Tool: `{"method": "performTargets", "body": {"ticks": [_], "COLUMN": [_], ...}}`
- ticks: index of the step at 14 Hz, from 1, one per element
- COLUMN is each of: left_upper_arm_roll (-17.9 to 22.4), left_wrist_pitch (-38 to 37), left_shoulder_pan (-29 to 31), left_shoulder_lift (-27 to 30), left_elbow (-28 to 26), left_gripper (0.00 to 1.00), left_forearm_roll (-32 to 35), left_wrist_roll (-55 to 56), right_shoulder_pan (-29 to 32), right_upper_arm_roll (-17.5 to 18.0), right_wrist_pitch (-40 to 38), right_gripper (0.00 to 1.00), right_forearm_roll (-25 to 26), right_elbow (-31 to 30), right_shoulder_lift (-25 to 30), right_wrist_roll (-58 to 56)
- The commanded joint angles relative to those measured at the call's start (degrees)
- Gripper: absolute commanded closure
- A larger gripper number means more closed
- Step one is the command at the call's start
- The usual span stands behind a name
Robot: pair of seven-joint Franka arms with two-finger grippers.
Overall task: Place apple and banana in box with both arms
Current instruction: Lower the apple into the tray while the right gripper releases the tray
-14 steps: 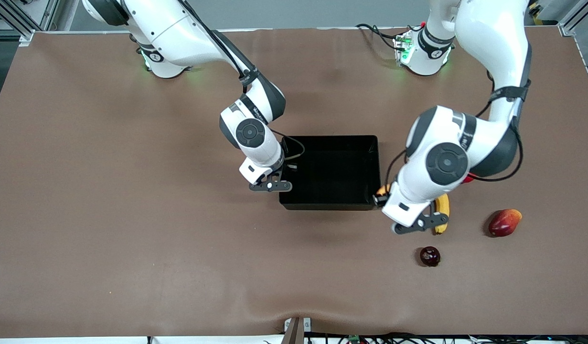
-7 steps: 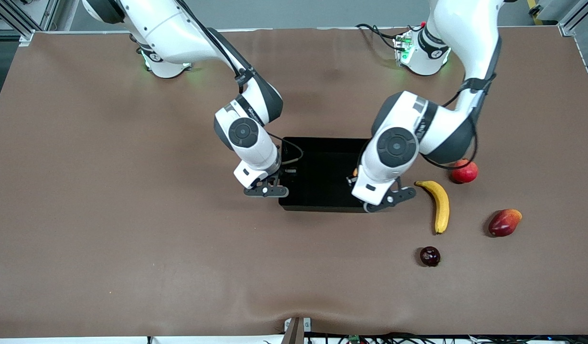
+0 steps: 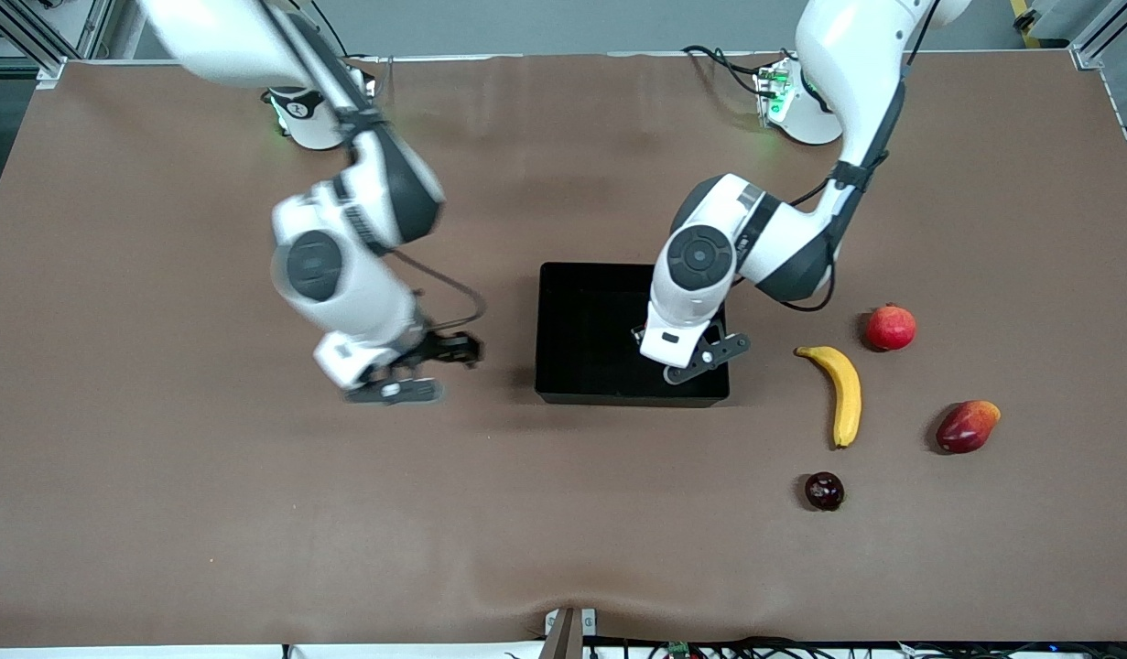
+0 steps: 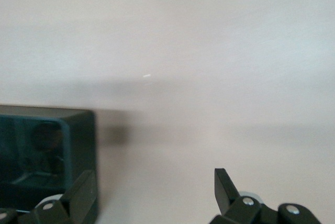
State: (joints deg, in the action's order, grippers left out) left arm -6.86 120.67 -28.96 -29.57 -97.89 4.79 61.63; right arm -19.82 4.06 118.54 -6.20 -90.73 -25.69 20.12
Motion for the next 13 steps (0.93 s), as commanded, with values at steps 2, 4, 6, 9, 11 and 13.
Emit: {"method": "performTargets", "body": {"ticks": [2, 4, 6, 9, 11, 13], "left_upper_arm_roll": [0.1, 0.1, 0.18, 0.27, 0.18, 0.1], "left_wrist_pitch": [5.45, 5.72, 7.29, 9.76, 9.85, 10.72], "left_shoulder_pan": [-1.36, -1.63, -2.15, -2.25, -1.98, -1.89], "left_shoulder_lift": [0.83, -0.22, -1.36, -2.07, -2.95, -3.22], "left_elbow": [-6.25, -6.34, -6.52, -7.92, -8.45, -8.54], "left_gripper": [1.0, 1.0, 1.0, 1.0, 1.0, 1.0], "left_forearm_roll": [2.68, 2.77, 2.77, 5.39, 8.38, 8.84], "left_wrist_roll": [4.28, 4.64, 4.81, 5.51, 8.06, 8.42], "right_shoulder_pan": [9.25, 13.38, 17.51, 19.9, 20.08, 20.17], "right_upper_arm_roll": [1.12, 1.12, 1.3, 1.21, 1.04, 1.04], "right_wrist_pitch": [-5.16, -7.09, -9.28, -13.06, -17.1, -19.65], "right_gripper": [0.0, 0.0, 0.0, 0.0, 0.0, 0.0], "right_forearm_roll": [0.13, 0.04, -0.04, -0.04, 0.22, 1.18], "right_elbow": [-2.7, -3.14, -3.05, -3.05, -2.97, -2.7], "right_shoulder_lift": [5.47, 7.93, 10.21, 14.69, 17.86, 20.5], "right_wrist_roll": [-7.11, -10.61, -15.88, -17.57, -17.84, -17.93]}}
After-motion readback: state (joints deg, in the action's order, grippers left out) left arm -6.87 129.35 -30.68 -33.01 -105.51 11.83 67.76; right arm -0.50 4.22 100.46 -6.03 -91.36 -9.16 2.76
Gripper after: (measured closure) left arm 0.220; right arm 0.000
